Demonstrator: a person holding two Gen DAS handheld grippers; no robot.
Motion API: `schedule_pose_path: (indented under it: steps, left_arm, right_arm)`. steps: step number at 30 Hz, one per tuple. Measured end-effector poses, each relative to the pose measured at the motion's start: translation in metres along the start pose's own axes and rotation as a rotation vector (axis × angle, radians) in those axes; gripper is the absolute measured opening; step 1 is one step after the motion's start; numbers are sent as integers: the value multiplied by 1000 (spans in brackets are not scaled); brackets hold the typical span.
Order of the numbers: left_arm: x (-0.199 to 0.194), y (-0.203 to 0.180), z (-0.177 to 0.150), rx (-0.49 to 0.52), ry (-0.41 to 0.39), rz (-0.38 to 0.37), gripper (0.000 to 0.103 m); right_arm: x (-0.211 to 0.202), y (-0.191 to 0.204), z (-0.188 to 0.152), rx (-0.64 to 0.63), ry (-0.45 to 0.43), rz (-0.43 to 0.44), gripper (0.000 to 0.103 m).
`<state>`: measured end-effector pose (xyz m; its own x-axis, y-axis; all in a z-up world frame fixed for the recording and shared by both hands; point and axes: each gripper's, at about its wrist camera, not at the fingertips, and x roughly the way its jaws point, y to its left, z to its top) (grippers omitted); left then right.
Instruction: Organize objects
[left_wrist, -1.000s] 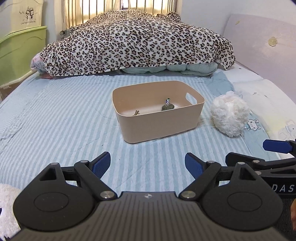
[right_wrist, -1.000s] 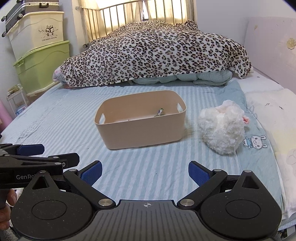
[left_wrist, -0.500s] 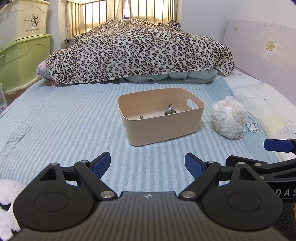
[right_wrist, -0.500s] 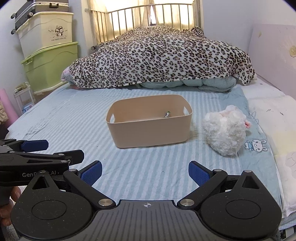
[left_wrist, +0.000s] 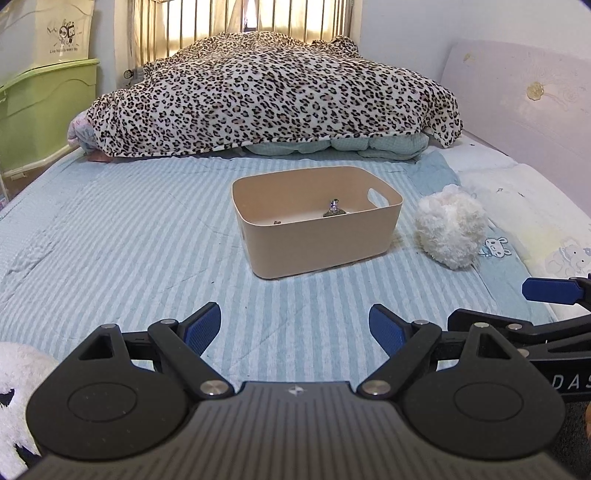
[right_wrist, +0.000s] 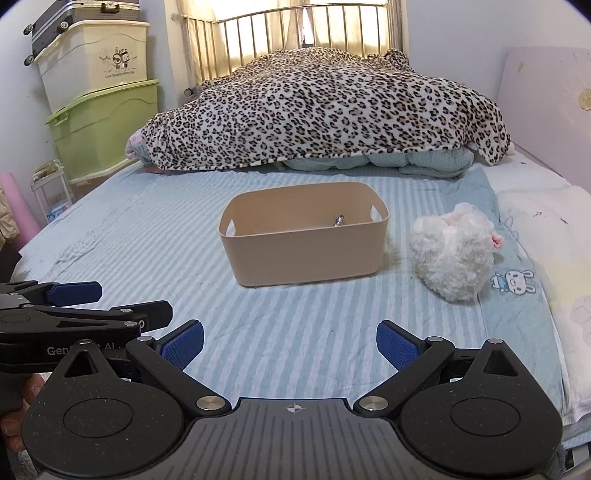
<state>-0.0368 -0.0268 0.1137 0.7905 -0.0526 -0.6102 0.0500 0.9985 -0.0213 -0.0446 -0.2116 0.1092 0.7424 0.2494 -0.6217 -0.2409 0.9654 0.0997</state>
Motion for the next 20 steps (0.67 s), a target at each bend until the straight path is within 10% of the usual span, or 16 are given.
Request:
schedule_pose_path:
  steps: [20]
  left_arm:
    - [-5,-2,-3,12,-2,-9,88]
  right_arm:
    - [-7,-3,-4,-3,-6,-17,103]
